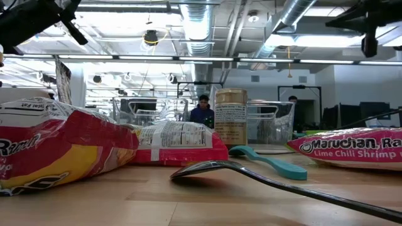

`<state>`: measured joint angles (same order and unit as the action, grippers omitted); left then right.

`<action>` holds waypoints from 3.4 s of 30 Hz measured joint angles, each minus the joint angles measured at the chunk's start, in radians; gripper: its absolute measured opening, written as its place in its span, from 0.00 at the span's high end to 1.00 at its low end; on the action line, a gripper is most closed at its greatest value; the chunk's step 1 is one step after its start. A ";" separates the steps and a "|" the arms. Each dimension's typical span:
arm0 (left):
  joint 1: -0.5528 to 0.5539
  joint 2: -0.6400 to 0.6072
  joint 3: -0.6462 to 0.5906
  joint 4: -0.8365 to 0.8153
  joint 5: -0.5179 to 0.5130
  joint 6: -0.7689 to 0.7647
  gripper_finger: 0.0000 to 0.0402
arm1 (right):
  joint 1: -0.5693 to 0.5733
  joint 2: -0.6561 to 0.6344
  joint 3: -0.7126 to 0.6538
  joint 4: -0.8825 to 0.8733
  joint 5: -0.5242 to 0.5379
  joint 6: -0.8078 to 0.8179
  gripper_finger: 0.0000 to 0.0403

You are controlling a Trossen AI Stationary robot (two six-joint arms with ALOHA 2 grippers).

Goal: Pick & Place Food Item
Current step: Put the top black spoon into the white bin

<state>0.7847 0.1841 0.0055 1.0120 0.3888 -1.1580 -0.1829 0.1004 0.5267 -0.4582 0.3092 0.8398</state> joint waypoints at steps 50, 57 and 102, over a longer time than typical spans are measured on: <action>0.000 0.000 0.000 -0.001 -0.022 0.017 1.00 | 0.457 0.919 0.294 -0.483 -0.165 0.108 1.00; 0.000 0.000 0.000 -0.001 -0.022 0.017 1.00 | 0.415 1.010 0.294 -0.463 -0.166 -0.111 1.00; 0.000 0.000 0.000 -0.001 -0.021 0.017 1.00 | 0.200 1.408 0.294 -0.248 -0.283 -0.767 1.00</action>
<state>0.7846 0.1841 0.0059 1.0107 0.3676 -1.1412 0.0166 1.5085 0.8211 -0.7063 0.0261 0.0731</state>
